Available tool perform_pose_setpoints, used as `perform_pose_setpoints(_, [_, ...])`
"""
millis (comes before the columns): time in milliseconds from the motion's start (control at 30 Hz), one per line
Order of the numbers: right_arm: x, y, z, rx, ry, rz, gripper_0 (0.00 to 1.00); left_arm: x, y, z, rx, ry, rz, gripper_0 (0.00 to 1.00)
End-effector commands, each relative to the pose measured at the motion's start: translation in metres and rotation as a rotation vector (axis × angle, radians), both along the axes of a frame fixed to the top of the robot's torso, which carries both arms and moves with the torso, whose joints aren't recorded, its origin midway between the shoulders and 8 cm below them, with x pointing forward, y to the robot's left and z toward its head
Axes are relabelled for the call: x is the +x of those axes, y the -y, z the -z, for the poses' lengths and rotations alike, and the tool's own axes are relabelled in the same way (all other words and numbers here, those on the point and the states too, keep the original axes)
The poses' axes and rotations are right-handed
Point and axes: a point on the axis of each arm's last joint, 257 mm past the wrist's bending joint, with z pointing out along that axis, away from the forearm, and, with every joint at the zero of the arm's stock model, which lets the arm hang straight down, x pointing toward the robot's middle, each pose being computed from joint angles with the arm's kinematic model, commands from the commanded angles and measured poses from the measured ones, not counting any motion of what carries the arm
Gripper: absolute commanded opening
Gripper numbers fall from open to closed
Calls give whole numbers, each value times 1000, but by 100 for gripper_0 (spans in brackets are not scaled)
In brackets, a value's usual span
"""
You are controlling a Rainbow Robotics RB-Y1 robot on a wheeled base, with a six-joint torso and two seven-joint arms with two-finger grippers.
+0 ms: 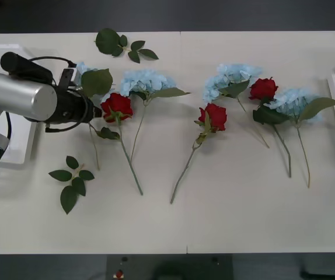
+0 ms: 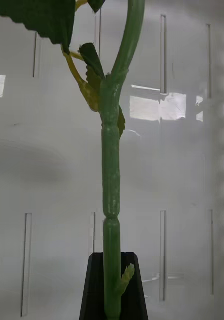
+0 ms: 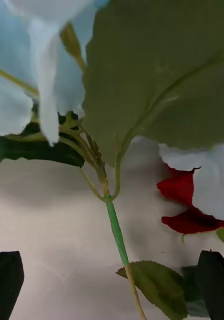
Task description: Put the red flowers into the right box and the blue flowers into the left box
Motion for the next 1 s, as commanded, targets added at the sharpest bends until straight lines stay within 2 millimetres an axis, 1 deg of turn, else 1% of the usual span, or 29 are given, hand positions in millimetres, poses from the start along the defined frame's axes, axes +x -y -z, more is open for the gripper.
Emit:
perform_pose_setpoints(33, [10, 21, -30, -65, 41, 30, 0, 17, 7, -21, 1, 63, -3, 100])
perform_pose_setpoints(67, [9, 25, -31, -88, 36, 27, 8, 18, 8, -17, -5, 65, -6, 100])
perform_pose_setpoints(133, [8, 28, -30, -114, 22, 20, 38, 23, 10, -14, -17, 76, -8, 100])
perform_pose_setpoints(167, [7, 28, -29, -123, 14, 15, 50, 25, 11, -12, -17, 80, -8, 100])
perform_pose_setpoints(200, [7, 29, -30, -133, 12, 12, 59, 27, 12, -11, -18, 84, -9, 100])
perform_pose_setpoints(233, [7, 29, -30, -137, 10, 9, 72, 30, 13, -10, -14, 87, -11, 94])
perform_pose_setpoints(267, [8, 28, -30, -142, 9, 4, 76, 32, 11, -10, -9, 91, -14, 88])
perform_pose_setpoints(333, [9, 27, -31, -148, 6, -3, 82, 35, 12, -9, -11, 95, -16, 76])
perform_pose_setpoints(367, [10, 25, -30, -151, 2, -13, 85, 36, 12, -8, -10, 98, -17, 64])
perform_pose_setpoints(400, [12, 21, -31, -149, -3, -22, 87, 37, 13, -7, -9, 100, -16, 55])
perform_pose_setpoints(433, [12, 18, -32, -143, -11, -32, 89, 37, 12, -7, -8, 100, -17, 37])
perform_pose_setpoints(467, [14, 11, -33, -126, -21, -45, 92, 37, 12, -7, -6, 101, -18, 10])
perform_pose_setpoints(500, [16, 6, -36, -118, -32, -62, 94, 37, 13, -8, -8, 102, -17, 0])
perform_pose_setpoints(533, [17, -3, -35, -101, -45, -80, 95, 37, 13, -8, -9, 101, -17, 0])
perform_pose_setpoints(600, [20, -20, -40, -47, -56, -108, 97, 37, 13, -7, -12, 99, -17, 0])
perform_pose_setpoints(633, [22, -35, -45, -2, -62, -129, 97, 36, 14, -7, -15, 98, -16, 0])
perform_pose_setpoints(667, [23, -45, -45, 31, -67, -143, 97, 36, 15, -7, -18, 99, -16, 0])
perform_pose_setpoints(767, [27, -79, -57, 120, -87, -186, 97, 38, 17, -16, -24, 114, -9, 0])
perform_pose_setpoints(800, [26, -86, -58, 139, -95, -191, 97, 37, 16, -19, -21, 114, -7, 0])
perform_pose_setpoints(833, [28, -98, -63, 156, -100, -205, 98, 36, 14, -24, -20, 111, -8, 0])
perform_pose_setpoints(867, [28, -102, -66, 163, -104, -208, 98, 35, 13, -28, -19, 111, -7, 0])
perform_pose_setpoints(933, [29, -125, -75, 195, -117, -223, 100, 29, 4, -46, -14, 99, -11, 0])
perform_pose_setpoints(1000, [30, -137, -79, 202, -126, -232, 100, 25, -1, -62, -14, 97, -14, 0])
